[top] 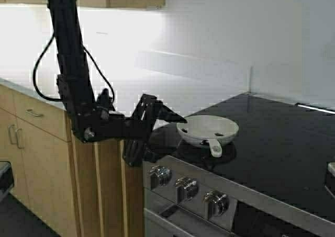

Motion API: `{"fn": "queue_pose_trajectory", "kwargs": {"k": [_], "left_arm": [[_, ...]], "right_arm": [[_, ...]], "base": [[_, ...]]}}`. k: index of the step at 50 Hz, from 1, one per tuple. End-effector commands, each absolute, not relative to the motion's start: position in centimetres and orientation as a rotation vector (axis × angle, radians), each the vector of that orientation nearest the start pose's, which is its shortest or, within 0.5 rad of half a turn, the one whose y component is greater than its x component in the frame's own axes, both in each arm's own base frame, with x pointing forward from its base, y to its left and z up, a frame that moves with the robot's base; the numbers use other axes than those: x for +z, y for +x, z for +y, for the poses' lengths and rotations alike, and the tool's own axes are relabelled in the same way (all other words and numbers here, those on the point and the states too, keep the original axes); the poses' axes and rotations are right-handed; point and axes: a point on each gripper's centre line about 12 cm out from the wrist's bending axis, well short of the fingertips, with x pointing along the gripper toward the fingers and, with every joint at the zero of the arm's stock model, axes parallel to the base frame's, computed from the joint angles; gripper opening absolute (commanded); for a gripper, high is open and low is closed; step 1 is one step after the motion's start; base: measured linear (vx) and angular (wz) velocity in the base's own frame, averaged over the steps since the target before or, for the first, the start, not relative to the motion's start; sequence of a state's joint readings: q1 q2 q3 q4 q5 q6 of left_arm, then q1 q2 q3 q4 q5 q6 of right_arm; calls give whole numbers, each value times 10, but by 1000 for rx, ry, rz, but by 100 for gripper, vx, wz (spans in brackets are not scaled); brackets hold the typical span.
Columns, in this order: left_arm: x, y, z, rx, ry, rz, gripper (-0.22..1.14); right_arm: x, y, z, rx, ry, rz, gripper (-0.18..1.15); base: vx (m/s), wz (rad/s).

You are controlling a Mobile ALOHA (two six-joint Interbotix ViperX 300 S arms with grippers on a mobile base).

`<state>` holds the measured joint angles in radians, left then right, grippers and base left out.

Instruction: Wash the pan

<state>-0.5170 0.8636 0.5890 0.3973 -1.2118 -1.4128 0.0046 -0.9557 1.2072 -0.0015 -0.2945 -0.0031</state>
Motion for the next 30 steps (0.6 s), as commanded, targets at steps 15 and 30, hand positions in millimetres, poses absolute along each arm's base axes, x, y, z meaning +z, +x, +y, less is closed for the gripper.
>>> {"fn": "queue_pose_trajectory", "kwargs": {"k": [15,30], "left_arm": [[-49,352,-286,-689,-1216,781,101],[-57,360,-305,-683,-1214,812,101]], "right_arm": [[283,200,1,7,-6,-52,6],[282,200,1,7,-6,-51,6]], "base": [[0,0],[0,0]]}}
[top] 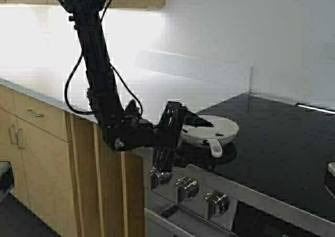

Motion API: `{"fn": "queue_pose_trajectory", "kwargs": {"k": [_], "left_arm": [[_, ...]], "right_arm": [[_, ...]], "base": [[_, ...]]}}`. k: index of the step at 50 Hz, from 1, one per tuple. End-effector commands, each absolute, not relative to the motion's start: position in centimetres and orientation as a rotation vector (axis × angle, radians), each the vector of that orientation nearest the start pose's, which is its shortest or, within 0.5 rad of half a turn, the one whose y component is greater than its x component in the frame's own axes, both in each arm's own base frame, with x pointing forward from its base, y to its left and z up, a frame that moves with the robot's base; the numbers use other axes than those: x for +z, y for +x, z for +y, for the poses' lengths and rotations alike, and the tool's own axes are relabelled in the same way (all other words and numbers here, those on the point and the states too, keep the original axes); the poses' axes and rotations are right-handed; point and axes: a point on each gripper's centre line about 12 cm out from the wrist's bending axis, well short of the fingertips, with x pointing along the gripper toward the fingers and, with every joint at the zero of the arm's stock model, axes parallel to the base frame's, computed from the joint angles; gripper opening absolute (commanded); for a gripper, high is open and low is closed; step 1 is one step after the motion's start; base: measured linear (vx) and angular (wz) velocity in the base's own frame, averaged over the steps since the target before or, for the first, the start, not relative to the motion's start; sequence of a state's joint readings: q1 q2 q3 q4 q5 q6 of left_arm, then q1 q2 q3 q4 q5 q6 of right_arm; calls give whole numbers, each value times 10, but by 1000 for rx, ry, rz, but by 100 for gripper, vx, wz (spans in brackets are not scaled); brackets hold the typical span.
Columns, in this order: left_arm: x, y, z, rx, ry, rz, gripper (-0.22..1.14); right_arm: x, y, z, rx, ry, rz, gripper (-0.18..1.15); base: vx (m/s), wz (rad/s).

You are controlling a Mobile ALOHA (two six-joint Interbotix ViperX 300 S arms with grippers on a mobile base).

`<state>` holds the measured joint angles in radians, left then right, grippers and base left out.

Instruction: Wash the pan

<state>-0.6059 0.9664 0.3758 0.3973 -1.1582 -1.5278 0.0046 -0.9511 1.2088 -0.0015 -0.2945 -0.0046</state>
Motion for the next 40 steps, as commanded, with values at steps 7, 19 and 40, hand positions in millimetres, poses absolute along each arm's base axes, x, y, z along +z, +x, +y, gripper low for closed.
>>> {"fn": "queue_pose_trajectory", "kwargs": {"k": [7,19,40], "left_arm": [[-57,367,-312,-689,-1228,807,101],[-57,383,-324,-681,-1247,809,101],[-56,400,-342,-685,-1266,806,101]], "right_arm": [[282,200,1,7,-4,-51,6],[282,200,1,7,-6,-49,6],[280,201,1,7,-7,-43,6]], "base": [[0,0],[0,0],[0,0]]}}
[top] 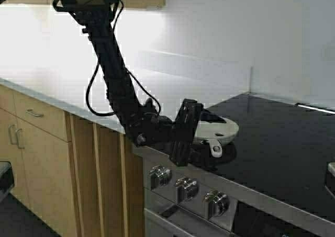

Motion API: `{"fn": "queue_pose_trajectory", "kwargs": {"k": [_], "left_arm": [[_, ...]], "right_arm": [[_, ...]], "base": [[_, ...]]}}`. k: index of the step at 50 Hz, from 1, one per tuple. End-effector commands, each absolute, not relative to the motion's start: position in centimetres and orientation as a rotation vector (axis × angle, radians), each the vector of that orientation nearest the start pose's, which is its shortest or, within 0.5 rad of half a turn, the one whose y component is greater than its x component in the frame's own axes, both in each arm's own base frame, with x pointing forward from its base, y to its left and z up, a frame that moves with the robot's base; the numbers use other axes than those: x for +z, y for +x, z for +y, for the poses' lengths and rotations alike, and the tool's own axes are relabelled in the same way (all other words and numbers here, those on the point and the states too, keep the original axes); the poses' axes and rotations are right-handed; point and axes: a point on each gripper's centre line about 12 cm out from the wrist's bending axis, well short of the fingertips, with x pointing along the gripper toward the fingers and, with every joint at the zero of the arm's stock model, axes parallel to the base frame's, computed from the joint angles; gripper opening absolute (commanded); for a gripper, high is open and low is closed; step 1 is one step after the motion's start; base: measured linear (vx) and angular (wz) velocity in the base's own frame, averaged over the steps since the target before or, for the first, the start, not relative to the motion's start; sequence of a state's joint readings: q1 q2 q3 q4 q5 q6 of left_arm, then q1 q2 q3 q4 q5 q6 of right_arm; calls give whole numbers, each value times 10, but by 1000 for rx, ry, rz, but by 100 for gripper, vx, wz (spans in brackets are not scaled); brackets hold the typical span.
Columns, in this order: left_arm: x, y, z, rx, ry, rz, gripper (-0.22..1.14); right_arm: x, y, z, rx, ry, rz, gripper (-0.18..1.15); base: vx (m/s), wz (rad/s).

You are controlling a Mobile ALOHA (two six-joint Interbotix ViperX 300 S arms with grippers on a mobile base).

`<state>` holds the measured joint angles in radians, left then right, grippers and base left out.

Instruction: Wash the pan

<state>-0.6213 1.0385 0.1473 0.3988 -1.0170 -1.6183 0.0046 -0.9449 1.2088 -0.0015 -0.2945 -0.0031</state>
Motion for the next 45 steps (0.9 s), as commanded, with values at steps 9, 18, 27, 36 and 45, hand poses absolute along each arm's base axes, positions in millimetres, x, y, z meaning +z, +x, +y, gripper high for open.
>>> {"fn": "queue_pose_trajectory", "kwargs": {"k": [9,18,27,36,45], "left_arm": [[-61,399,-354,-688,-1284,831,100],[-63,398,-358,-685,-1304,842,81],[-59,397,-357,-675,-1313,838,-10],[-56,396,-355,-667,-1320,833,9],[-53,395,-354,-672,-1322,833,2]], "right_arm": [[281,202,1,7,-7,-43,6],[280,201,1,7,-7,-43,6],[281,202,1,7,-7,-43,6],[281,202,1,7,-7,-43,6],[280,202,1,7,-7,-41,6]], "base": [[0,0],[0,0],[0,0],[0,0],[0,0]]}}
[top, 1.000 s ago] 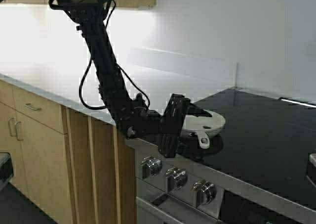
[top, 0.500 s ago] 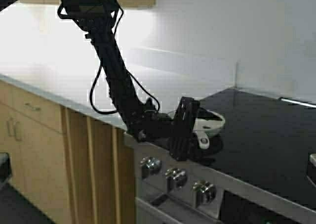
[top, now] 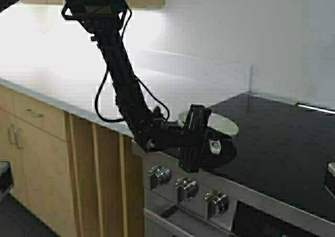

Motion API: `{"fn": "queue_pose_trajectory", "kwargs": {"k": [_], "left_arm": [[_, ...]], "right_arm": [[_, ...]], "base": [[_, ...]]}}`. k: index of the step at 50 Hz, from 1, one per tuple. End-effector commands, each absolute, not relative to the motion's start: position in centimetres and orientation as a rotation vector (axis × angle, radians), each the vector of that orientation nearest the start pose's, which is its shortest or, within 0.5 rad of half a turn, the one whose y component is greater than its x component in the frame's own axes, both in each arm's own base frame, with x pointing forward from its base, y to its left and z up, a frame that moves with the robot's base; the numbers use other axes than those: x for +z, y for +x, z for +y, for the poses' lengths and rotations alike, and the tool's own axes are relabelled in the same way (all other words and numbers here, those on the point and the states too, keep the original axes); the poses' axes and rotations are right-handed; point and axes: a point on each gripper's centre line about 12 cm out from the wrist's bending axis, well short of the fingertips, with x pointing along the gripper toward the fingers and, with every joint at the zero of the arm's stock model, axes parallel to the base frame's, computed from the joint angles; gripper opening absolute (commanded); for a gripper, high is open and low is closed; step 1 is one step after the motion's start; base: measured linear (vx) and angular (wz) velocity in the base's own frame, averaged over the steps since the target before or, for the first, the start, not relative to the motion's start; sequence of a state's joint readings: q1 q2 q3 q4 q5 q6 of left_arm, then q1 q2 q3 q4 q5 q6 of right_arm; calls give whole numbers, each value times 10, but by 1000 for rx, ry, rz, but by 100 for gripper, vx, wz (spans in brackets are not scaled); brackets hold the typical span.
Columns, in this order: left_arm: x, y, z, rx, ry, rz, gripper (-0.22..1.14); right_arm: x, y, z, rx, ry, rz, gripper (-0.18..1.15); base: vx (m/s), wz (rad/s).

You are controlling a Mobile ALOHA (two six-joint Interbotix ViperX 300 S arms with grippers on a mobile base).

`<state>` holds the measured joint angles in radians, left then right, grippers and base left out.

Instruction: Wash the pan

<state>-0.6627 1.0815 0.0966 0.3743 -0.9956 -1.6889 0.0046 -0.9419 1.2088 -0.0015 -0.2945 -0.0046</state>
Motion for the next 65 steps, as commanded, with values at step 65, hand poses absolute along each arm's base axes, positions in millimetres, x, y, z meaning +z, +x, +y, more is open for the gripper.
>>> {"fn": "queue_pose_trajectory", "kwargs": {"k": [65], "left_arm": [[53,345,-311,-797,-1367,659,3]], "right_arm": [[273,207,2,9,-16,1,6]], "base": [[0,25]]}}
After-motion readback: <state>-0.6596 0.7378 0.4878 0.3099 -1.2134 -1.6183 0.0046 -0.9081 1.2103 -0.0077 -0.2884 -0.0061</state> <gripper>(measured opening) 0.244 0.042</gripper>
